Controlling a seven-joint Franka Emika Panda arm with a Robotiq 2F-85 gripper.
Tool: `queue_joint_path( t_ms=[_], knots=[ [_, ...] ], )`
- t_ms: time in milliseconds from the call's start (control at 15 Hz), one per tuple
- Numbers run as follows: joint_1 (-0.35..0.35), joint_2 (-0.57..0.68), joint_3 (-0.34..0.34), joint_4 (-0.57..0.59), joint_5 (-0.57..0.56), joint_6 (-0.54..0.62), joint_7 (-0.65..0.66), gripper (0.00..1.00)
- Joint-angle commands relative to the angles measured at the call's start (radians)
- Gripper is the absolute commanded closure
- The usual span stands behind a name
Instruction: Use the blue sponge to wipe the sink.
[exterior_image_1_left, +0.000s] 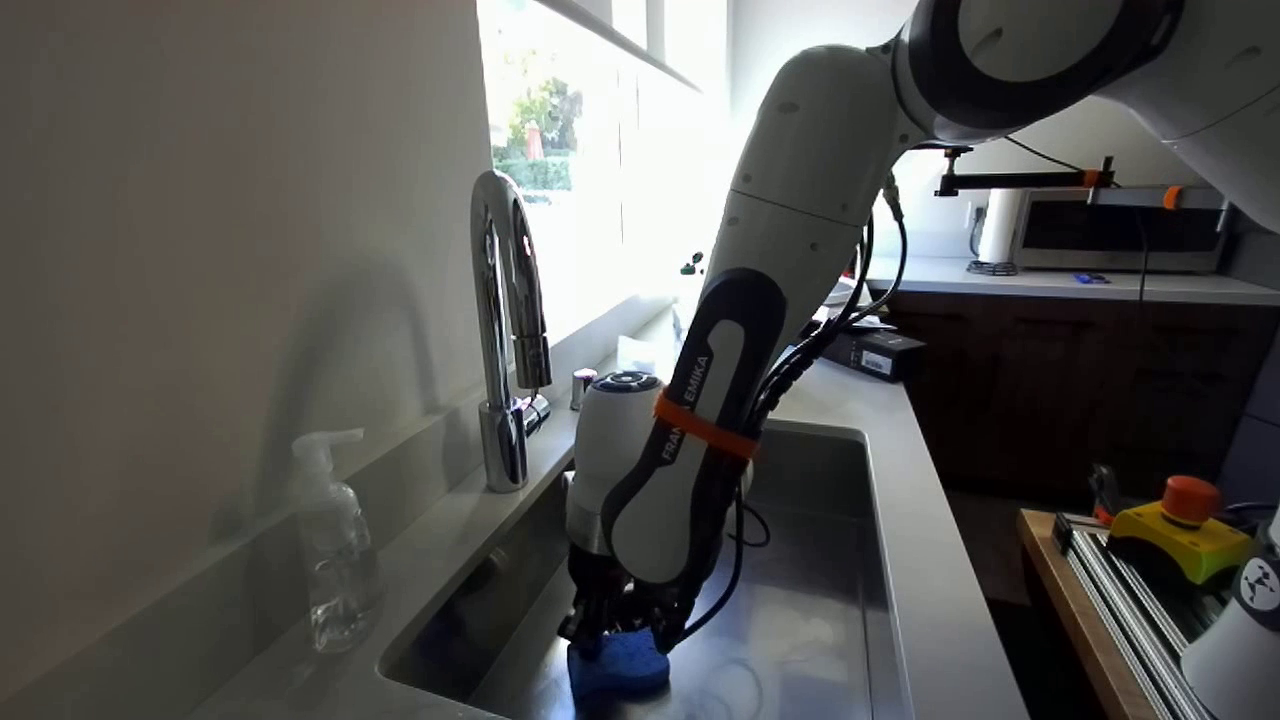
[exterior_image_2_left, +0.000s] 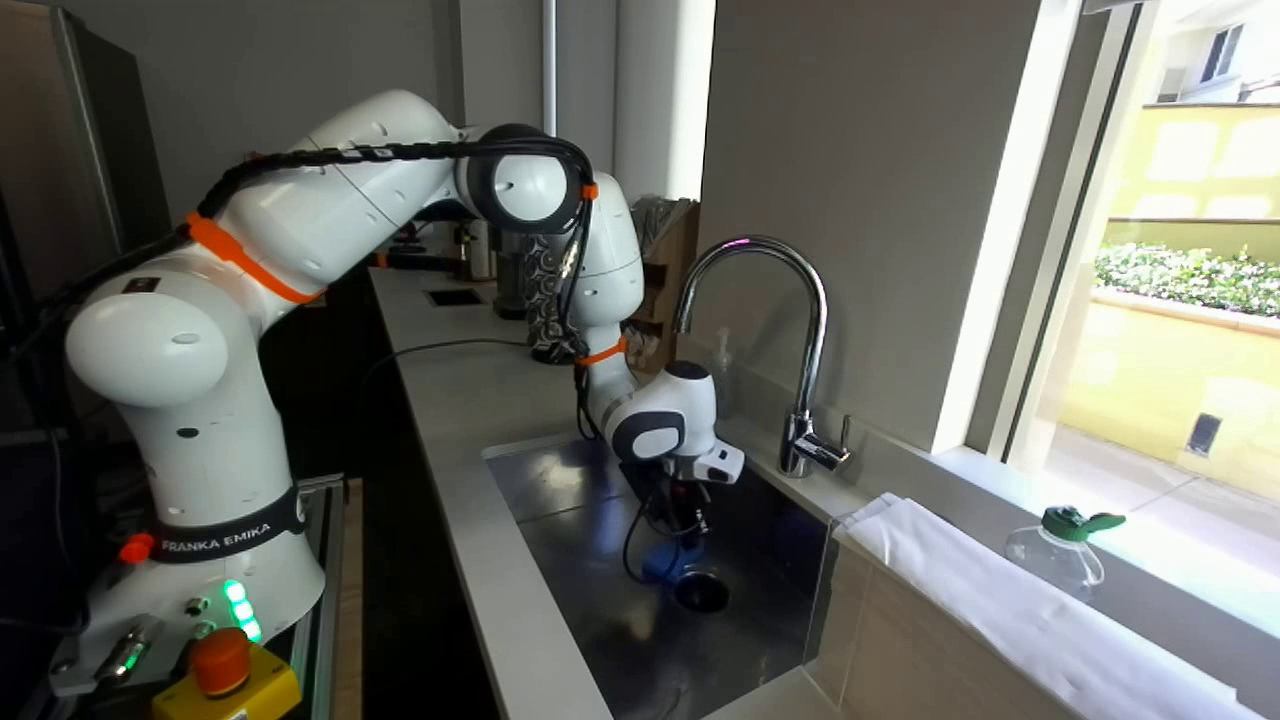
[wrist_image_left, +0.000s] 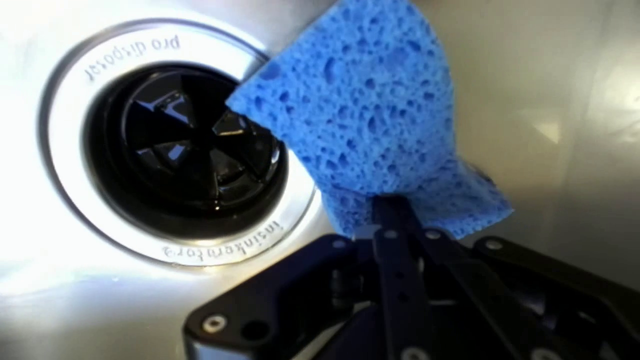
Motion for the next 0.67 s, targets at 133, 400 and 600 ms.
queue_joint_path(
  t_ms=[133, 400, 600],
  knots=[
    [0.082, -0.004, -0.095, -0.047, -0.039, 0.018, 0.038, 1.0],
    [0.072, 0.008, -0.131, -0.01, -0.019, 0.016, 0.074, 1.0],
    [0.052, 0.024, -0.139, 0.03, -0.002, 0.013, 0.105, 1.0]
  ],
)
